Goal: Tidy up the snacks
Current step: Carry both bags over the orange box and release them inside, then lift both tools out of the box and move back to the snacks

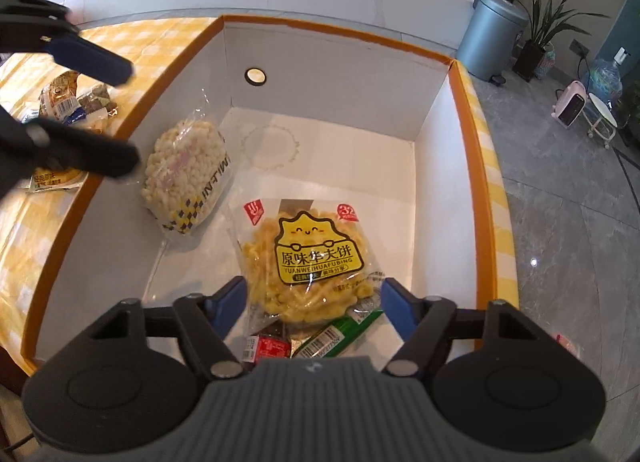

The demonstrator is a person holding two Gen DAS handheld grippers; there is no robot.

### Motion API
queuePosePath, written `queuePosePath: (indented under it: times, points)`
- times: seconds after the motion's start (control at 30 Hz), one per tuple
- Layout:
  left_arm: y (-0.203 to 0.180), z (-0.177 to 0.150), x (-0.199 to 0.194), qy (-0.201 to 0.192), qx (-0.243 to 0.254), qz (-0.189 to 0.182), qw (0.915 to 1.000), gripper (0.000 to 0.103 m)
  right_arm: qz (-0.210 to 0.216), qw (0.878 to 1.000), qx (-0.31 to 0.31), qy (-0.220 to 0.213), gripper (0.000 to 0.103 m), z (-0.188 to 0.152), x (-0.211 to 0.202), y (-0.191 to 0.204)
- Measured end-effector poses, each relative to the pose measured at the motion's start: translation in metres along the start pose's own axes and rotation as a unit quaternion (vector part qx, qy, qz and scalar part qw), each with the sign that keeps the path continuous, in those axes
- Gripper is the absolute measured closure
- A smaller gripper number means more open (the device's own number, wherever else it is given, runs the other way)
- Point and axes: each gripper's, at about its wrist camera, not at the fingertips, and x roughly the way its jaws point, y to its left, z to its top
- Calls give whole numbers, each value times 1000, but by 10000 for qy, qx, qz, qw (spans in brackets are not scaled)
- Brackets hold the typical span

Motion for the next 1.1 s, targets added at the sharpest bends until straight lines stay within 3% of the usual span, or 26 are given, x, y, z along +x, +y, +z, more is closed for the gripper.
queuePosePath:
  times: [0.17,0.27,0.33,0.37,0.5,0.53,0.77,0.87,1.0,1.1]
  points:
    - [6,-14,-18,-240,-359,237,9988,20,220,9993,206,199,22,7,13,-3]
    - [7,-26,-29,-378,-505,456,9970,20,275,9991,73,311,24,11,22,7]
    - [11,-33,-35,-410,-669,489,9957,20,147,9992,-103,357,47,12,26,15]
    - [12,-37,-36,-406,-764,501,9950,20,111,9991,-158,368,49,13,27,18]
    - [22,-48,-38,-333,-1183,555,9909,20,295,9990,-91,327,79,17,24,22]
    - [23,-50,-38,-308,-1273,550,9899,20,317,9990,-91,285,90,19,22,23]
    - [28,-69,-39,-184,-1599,451,9859,20,764,9966,-63,305,95,23,24,39]
    - [29,-75,-41,-186,-1696,422,9844,20,958,9946,24,407,103,22,32,47]
    - [27,-81,-42,-179,-1792,368,9830,20,1322,9896,70,564,103,17,33,56]
    - [22,-84,-42,-192,-1811,333,9827,20,1220,9911,-100,528,97,16,29,67]
